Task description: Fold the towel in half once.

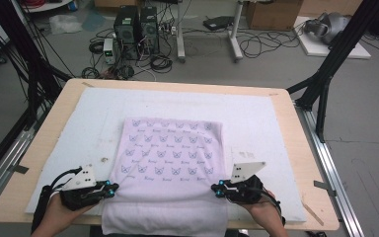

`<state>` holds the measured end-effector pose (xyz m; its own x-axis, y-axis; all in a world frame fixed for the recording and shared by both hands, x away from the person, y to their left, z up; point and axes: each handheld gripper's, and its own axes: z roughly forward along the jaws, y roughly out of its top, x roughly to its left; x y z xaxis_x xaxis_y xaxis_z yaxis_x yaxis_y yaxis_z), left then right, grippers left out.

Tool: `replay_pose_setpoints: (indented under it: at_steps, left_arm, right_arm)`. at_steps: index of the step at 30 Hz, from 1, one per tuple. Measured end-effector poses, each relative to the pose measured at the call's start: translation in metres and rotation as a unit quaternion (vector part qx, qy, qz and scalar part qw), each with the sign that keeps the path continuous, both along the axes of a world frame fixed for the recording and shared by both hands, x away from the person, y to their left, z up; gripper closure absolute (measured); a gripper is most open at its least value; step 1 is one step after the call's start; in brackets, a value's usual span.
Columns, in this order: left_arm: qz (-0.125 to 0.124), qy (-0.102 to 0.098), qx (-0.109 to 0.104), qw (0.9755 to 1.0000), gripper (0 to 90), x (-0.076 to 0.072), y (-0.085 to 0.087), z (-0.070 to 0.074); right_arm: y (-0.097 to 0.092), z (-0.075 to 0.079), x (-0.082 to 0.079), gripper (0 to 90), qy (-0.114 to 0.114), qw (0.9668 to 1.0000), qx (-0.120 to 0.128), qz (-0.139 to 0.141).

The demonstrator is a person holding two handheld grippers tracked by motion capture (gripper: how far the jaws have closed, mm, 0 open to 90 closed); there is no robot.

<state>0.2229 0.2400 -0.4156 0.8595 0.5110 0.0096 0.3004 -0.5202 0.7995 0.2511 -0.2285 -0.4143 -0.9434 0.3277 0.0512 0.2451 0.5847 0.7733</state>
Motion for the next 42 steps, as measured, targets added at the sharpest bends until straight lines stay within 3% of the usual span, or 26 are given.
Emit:
replay_pose_setpoints:
  at_steps: [6,10,12,18,23,28,32,42]
  left_arm:
    - [-0.008,0.009,-0.015,0.9998,88.1,-0.022,0.006,0.009]
    - [-0.011,-0.01,-0.004,0.9999,82.5,-0.028,0.007,0.01]
    - [0.006,-0.006,-0.011,0.9999,69.7,-0.021,0.008,0.009]
    - [0.018,-0.011,-0.019,0.9996,63.5,0.0,0.003,0.005]
    - [0.023,-0.005,-0.021,0.9995,58.9,0.02,-0.006,-0.004]
    - [0.03,-0.004,-0.025,0.9992,56.7,0.036,-0.012,-0.006]
    - [0.041,-0.003,-0.033,0.9986,55.3,0.047,-0.01,-0.006]
    - [0.056,0.001,-0.038,0.9977,50.4,0.085,-0.011,0.002]
  right_arm:
    - [-0.004,0.011,-0.022,87.7,-0.005,0.9998,0.011,0.013]
    - [-0.007,0.009,-0.033,85.1,0.003,0.9995,0.014,0.027]
    - [-0.01,0.006,-0.028,79.0,0.012,0.9995,0.02,0.019]
    - [-0.014,0.002,-0.005,65.2,0.019,0.9993,0.029,-0.014]
    - [-0.009,-0.002,0.016,55.5,0.011,0.9985,0.038,-0.039]
    - [-0.004,-0.006,0.033,52.2,0.004,0.9984,0.028,-0.048]
    - [-0.005,-0.008,0.043,50.3,0.005,0.9975,0.034,-0.063]
    - [-0.005,-0.002,0.076,44.5,0.008,0.9962,0.019,-0.085]
